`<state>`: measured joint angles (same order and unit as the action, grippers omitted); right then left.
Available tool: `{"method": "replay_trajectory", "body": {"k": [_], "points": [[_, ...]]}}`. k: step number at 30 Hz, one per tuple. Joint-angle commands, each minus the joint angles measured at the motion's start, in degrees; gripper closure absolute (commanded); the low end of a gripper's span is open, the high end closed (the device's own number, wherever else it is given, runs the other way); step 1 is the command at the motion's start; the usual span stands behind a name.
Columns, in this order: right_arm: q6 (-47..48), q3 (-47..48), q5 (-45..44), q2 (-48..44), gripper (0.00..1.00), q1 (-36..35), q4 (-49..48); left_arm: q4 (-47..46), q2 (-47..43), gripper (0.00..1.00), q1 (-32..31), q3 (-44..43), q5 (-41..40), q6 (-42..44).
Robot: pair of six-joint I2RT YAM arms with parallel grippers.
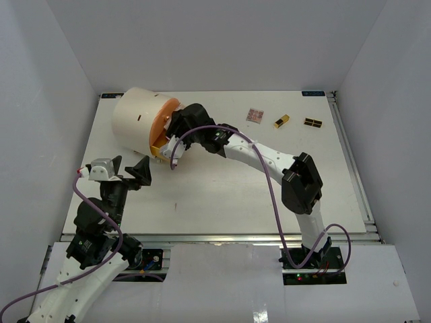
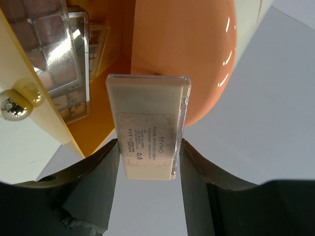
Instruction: Organize the makeup
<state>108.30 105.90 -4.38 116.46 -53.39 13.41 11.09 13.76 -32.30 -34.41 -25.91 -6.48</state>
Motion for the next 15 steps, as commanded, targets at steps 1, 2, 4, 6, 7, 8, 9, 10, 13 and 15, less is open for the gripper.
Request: {"method": "replay_trajectory", "body": {"k": [1,2,4,6,7,8,9,10,13,15], "points": [[-3.53,3.23,1.06,1.36,0.69,-0.32,-3.22,-0.81,-0.05,0.02,0.60,0.22,0.62,0.15],[-3.84,3.16,1.15,1.53,0.65,-0.33,-3.22,-0.81,-0.05,0.02,0.67,0.22,0.69,0.14],[-5.04,3.15,1.38,2.22,0.57,-0.40,-3.36,-0.81,-0.05,0.02,0.75,0.22,0.69,0.14],[-6.29,3.73,1.28,2.83,0.42,-0.32,-3.75,-0.82,-0.14,0.02,0.75,0.31,0.76,0.07],[-7.13,3.96,1.13,2.98,0.11,-0.32,-3.83,-0.89,-0.14,0.02,0.75,0.31,0.69,0.06],[-7.15,4.23,1.04,3.07,0.10,-0.40,-3.83,-0.81,-0.14,0.02,0.75,0.31,0.69,0.07],[-8.14,4.61,0.99,3.18,0.10,-0.35,-3.89,-0.81,-0.19,0.02,0.75,0.31,0.69,0.12],[-9.02,5.02,0.97,3.18,0.10,-0.34,-3.90,-0.83,-0.22,0.02,0.77,0.31,0.69,0.13],[-11.67,5.86,1.09,2.25,0.10,-0.32,-3.83,-0.81,-0.22,0.02,0.84,0.31,0.74,0.15],[-13.87,5.89,1.31,0.94,0.10,-0.32,-3.83,-0.81,-0.22,0.02,0.84,0.31,0.84,0.15]]}}
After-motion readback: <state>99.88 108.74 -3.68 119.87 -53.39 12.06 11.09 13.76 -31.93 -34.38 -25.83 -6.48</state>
